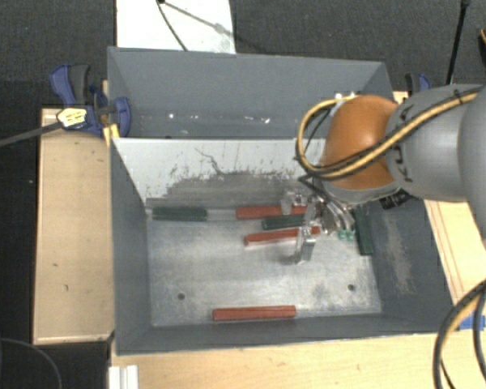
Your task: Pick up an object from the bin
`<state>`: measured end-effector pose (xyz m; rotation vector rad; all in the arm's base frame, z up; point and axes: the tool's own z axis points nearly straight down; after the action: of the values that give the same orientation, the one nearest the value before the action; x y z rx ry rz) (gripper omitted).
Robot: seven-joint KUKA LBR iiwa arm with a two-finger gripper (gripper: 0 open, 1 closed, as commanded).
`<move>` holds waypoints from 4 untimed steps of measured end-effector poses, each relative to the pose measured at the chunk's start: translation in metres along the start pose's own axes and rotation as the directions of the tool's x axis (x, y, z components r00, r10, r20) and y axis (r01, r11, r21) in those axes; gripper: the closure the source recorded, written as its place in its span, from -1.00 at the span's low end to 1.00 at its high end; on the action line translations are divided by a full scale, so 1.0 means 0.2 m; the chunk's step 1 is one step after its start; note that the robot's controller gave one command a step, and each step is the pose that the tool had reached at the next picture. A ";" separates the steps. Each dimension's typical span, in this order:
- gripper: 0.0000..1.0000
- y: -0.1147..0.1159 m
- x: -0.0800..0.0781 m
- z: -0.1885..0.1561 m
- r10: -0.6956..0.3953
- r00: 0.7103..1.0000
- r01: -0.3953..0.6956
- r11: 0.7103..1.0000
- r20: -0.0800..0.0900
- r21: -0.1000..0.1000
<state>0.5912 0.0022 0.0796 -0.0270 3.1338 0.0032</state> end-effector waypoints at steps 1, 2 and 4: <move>-1.00 0.24 -0.01 0.05 -0.070 0.998 0.070 0.998 -0.002 0.000; 1.00 0.23 -0.02 0.02 -0.068 0.998 0.068 0.998 0.005 0.001; 1.00 0.16 0.04 -0.10 -0.502 0.865 0.502 0.865 -0.001 -0.001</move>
Offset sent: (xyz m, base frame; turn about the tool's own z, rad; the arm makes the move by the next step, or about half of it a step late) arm -0.0003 0.0450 -0.0096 -0.0633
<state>0.5834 0.0350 0.0990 -0.8405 3.0199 0.0005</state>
